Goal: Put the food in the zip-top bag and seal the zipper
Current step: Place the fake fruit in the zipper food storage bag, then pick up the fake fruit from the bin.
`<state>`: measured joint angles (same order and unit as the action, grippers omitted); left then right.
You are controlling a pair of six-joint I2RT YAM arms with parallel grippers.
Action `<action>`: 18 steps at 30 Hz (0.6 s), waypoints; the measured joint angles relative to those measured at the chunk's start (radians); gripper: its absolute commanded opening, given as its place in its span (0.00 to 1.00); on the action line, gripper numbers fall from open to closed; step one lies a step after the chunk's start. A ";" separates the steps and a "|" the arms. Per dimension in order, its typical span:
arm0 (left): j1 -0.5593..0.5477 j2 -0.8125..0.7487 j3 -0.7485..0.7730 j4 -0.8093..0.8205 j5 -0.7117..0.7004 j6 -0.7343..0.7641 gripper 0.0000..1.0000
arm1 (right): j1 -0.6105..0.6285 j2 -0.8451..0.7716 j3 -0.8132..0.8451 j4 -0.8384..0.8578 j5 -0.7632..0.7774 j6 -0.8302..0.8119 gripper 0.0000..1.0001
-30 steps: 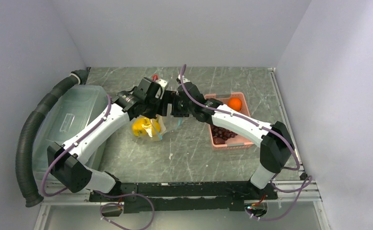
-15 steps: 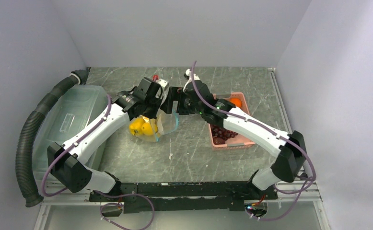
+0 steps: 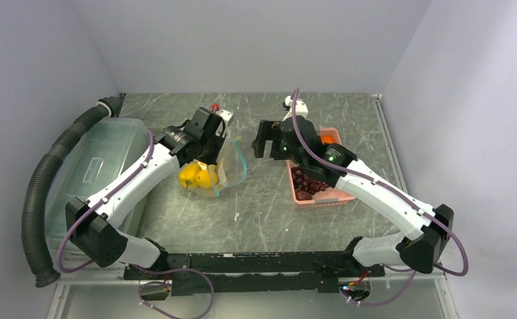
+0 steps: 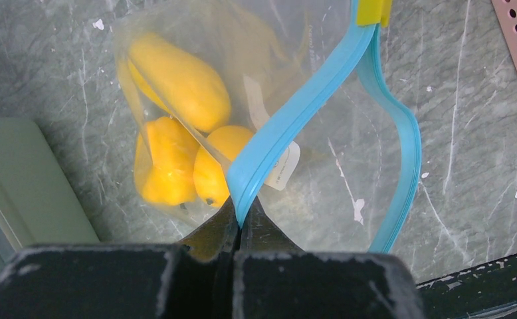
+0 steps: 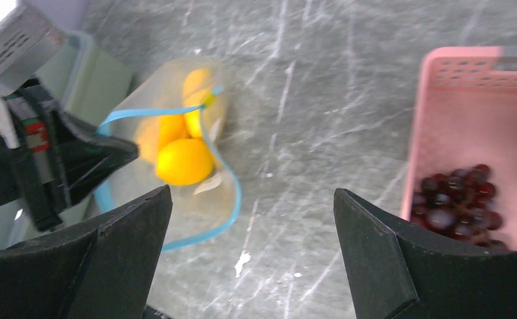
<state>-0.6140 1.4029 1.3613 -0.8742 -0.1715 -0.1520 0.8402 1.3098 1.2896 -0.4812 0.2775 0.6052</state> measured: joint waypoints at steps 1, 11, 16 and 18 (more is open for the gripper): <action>0.000 0.000 0.000 0.000 0.001 0.000 0.00 | -0.003 -0.012 -0.001 -0.014 0.026 -0.012 0.96; 0.000 0.000 0.000 -0.001 0.003 0.000 0.00 | -0.146 -0.053 -0.019 -0.142 0.203 -0.106 0.97; 0.000 0.000 0.000 -0.002 0.003 0.000 0.00 | -0.250 -0.035 -0.029 -0.182 0.225 -0.135 0.98; 0.000 0.000 0.000 -0.002 0.003 0.000 0.00 | -0.286 -0.018 -0.037 -0.185 0.230 -0.143 0.98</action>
<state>-0.6140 1.4033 1.3613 -0.8761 -0.1684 -0.1516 0.5545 1.2922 1.2530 -0.6662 0.5072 0.4622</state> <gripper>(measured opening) 0.012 0.973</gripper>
